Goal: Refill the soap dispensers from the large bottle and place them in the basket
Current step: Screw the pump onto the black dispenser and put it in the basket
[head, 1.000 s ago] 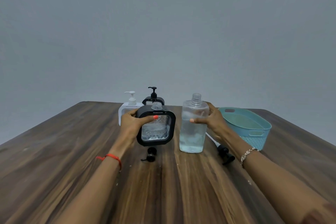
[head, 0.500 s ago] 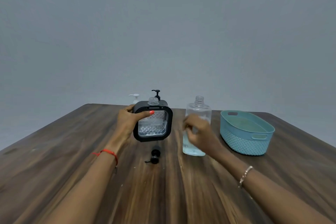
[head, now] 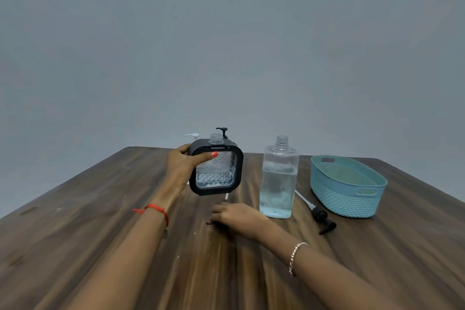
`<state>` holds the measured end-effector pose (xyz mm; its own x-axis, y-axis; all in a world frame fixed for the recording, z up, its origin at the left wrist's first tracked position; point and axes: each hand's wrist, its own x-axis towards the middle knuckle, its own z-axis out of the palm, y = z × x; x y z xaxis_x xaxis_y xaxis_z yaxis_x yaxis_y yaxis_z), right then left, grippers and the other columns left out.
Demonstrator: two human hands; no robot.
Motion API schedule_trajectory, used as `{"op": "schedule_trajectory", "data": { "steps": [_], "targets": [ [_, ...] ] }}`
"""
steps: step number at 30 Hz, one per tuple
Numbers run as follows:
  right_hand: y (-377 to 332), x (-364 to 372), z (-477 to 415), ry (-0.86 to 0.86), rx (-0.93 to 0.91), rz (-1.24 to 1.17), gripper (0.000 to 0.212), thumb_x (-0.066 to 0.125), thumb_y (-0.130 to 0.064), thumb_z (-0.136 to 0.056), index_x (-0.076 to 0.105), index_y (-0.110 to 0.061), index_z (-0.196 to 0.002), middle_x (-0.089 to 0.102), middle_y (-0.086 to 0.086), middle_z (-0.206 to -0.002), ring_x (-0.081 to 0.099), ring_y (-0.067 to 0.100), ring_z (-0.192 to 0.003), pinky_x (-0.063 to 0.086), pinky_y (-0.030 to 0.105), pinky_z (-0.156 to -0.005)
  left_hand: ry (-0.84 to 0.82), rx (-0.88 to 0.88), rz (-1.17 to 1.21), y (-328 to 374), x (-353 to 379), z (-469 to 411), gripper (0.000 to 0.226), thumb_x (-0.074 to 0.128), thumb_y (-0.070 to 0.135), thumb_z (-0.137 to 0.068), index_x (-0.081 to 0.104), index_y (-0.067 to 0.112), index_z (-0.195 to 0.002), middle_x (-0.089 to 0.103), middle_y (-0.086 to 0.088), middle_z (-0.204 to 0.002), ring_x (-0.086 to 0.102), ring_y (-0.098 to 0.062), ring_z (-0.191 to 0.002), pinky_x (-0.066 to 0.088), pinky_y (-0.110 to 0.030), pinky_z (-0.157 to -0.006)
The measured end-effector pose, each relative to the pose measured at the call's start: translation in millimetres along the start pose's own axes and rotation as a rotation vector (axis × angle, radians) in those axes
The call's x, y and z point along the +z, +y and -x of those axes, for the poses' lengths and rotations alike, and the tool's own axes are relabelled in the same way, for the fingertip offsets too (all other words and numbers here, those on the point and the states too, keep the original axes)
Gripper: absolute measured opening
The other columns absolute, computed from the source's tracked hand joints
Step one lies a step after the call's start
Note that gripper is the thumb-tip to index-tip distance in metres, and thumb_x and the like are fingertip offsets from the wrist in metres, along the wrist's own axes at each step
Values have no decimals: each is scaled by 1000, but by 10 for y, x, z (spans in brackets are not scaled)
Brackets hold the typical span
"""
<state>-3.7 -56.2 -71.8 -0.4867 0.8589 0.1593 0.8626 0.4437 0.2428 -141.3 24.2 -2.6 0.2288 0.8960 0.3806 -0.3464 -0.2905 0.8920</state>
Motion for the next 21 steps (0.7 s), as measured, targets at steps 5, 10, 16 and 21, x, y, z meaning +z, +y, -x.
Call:
{"op": "schedule_trajectory", "data": {
  "steps": [5,10,16,21],
  "targets": [
    [37,-316,134,163,67,-249,37,51,7,-77,61,-5,-111,62,11,-107,56,25,-98,47,39,-77,0,-8,38,16,14,18,27,82,2,-58,71,9,-82,74,-3,-74,70,-16,-65,57,-25,-57],
    [67,-946,272,362,88,-552,30,57,10,-78,68,-4,-102,70,4,-88,59,2,-76,44,16,-70,-16,-2,51,88,45,5,27,81,2,-59,71,13,-81,75,2,-71,71,-14,-65,55,-22,-55],
    [455,-1931,344,815,184,-845,30,62,7,-81,61,-13,-103,67,12,-97,60,13,-79,49,33,-67,-45,-9,25,64,122,52,26,81,1,-60,70,13,-80,75,4,-68,70,-12,-61,54,-20,-51],
    [712,-2271,293,987,263,-929,19,54,7,-86,61,4,-103,62,13,-92,61,22,-75,54,31,-62,-69,-21,6,17,189,100,34,83,4,-59,71,8,-90,75,-6,-82,72,-22,-73,57,-29,-62]
  ]
}}
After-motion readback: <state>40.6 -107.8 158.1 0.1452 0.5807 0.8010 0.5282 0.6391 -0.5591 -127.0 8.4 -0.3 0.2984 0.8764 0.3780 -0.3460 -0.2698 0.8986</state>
